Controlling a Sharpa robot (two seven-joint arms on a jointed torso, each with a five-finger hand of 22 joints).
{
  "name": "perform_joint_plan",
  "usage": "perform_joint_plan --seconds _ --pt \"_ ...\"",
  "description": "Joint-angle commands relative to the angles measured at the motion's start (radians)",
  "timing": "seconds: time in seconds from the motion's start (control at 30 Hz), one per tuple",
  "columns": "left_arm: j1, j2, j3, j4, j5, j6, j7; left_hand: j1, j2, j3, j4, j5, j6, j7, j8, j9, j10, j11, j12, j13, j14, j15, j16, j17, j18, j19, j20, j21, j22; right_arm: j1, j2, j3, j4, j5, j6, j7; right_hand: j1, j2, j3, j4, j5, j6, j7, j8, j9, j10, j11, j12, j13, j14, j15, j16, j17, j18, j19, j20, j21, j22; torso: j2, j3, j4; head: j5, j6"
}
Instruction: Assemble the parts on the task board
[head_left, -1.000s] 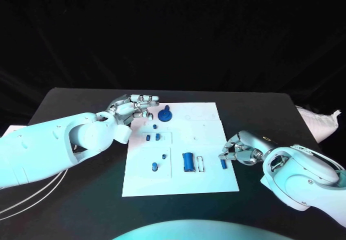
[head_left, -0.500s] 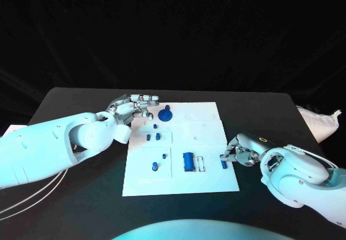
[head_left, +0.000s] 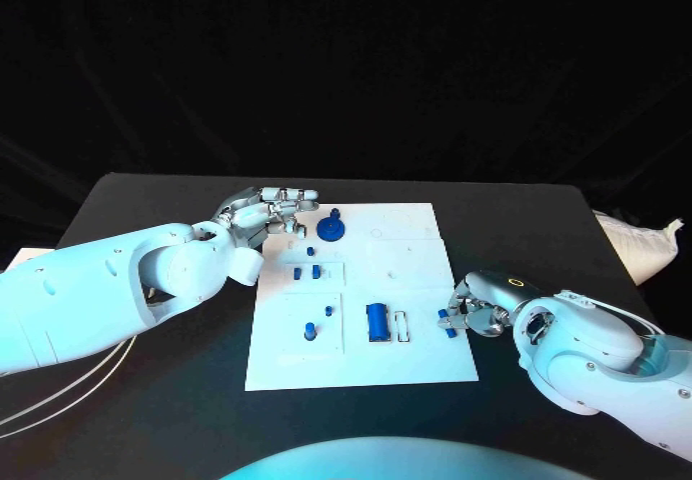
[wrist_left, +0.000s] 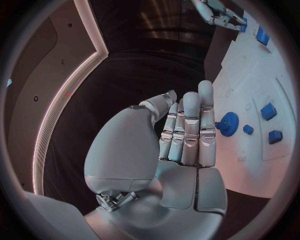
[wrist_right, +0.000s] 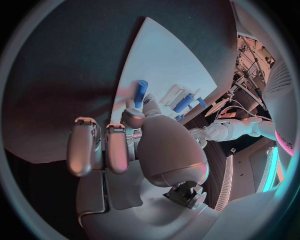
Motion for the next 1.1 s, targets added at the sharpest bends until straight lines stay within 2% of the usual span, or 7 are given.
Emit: perform_joint_plan --seconds 0.03,0.2,0.43,0.57,0.77,0.97,1.1 --pt "0.000 0.002 0.000 0.001 0.000 0.019 0.006 0.002 0.012 -0.005 0.000 0.001 -0.006 0.001 0.006 0.000 -0.008 -0.001 0.004 -0.001 -0.009 -0.001 -0.001 -0.002 0.018 -0.006 0.000 -0.003 -0.002 -0.009 0.010 -0.006 -0.007 -0.053 0.075 -0.008 0.033 0.001 0.021 -0.016 0.006 0.008 -0.001 -0.008 0.000 -0.003 -0.010 -0.007 -0.002 0.054 -0.004 -0.005 0.002 -0.017 -0.003 0.000 -0.002 0.002 0.000 0.0001 -0.0001 0.000 0.001" --pt "0.000 0.002 0.000 0.001 0.000 0.020 0.005 0.002 0.012 -0.005 0.000 0.001 -0.006 0.001 0.006 0.000 -0.008 -0.001 0.004 -0.001 -0.009 -0.001 -0.001 -0.002 0.018 -0.006 0.000 -0.003 -0.002 -0.014 0.028 -0.011 -0.015 -0.157 0.137 -0.009 0.109 -0.004 0.061 -0.061 -0.055 0.012 -0.002 -0.014 0.001 -0.006 -0.012 -0.013 -0.002 0.055 -0.007 -0.001 0.012 -0.019 0.000 -0.004 0.002 0.012 0.000 0.0002 0.0005 0.000 0.001" --pt "0.000 0.002 0.000 0.000 0.000 0.020 0.004 0.002 0.013 -0.007 -0.001 0.001 -0.006 0.001 0.006 0.000 -0.009 -0.001 0.005 -0.001 -0.010 0.000 0.000 -0.002 0.018 -0.007 0.000 -0.003 -0.002 -0.020 0.044 -0.024 -0.014 -0.279 0.219 -0.008 0.176 -0.013 0.110 -0.108 -0.066 0.022 -0.003 -0.021 -0.001 -0.011 -0.014 -0.024 -0.005 0.057 -0.008 0.004 0.025 -0.021 0.003 -0.005 0.007 0.024 0.000 0.0000 0.0001 0.001 0.001" --pt "0.000 0.002 0.000 0.000 0.000 0.021 0.004 0.003 0.013 -0.007 -0.002 0.001 -0.006 0.001 0.006 0.000 -0.009 -0.001 0.006 -0.001 -0.010 -0.001 0.000 -0.003 0.018 -0.007 0.000 -0.003 -0.002 -0.022 0.046 -0.026 -0.010 -0.265 0.152 -0.011 0.189 0.005 0.146 -0.117 -0.032 0.030 -0.006 -0.024 -0.002 -0.005 -0.017 -0.018 0.000 0.058 -0.010 0.006 0.030 -0.021 0.004 -0.007 0.008 0.025 0.000 0.0001 -0.0009 0.000 0.002" --pt "-0.001 0.002 0.000 0.001 0.000 0.022 0.004 0.004 0.014 -0.007 -0.003 0.001 -0.006 0.001 0.007 0.000 -0.009 -0.001 0.006 -0.001 -0.011 -0.001 0.000 -0.003 0.018 -0.007 0.000 -0.003 -0.002 -0.022 0.042 -0.027 0.004 -0.082 -0.033 -0.017 0.182 0.019 0.212 -0.125 0.050 0.030 -0.007 -0.030 0.000 0.000 -0.018 -0.025 -0.004 0.059 -0.011 0.009 0.036 -0.021 0.005 -0.011 0.009 0.027 0.000 0.0006 0.0008 0.000 0.002" --pt "-0.001 0.001 0.000 0.002 0.000 0.022 0.004 0.004 0.014 -0.007 -0.003 0.001 -0.006 0.001 0.007 0.000 -0.009 -0.001 0.006 -0.001 -0.011 -0.001 0.000 -0.003 0.018 -0.007 0.000 -0.003 -0.002 -0.022 0.039 -0.023 0.027 0.085 -0.186 -0.019 0.117 -0.001 0.275 -0.100 0.090 0.030 -0.009 -0.036 0.005 0.012 -0.018 -0.019 0.002 0.060 -0.012 0.012 0.042 -0.024 0.012 -0.011 0.017 0.041 0.001 0.0000 0.0004 -0.001 0.003" --pt "-0.001 0.001 0.000 0.003 0.000 0.022 0.004 0.004 0.014 -0.007 -0.003 0.001 -0.006 0.001 0.007 0.000 -0.009 -0.001 0.006 -0.001 -0.011 -0.001 0.000 -0.003 0.018 -0.007 0.000 -0.003 -0.002 -0.022 0.038 -0.020 0.040 0.161 -0.234 -0.018 0.076 -0.023 0.311 -0.078 0.101 0.031 -0.010 -0.040 0.007 0.017 -0.019 -0.012 0.009 0.061 -0.014 0.013 0.045 -0.025 0.014 -0.010 0.019 0.045 0.001 0.0000 0.0006 -0.003 0.004"
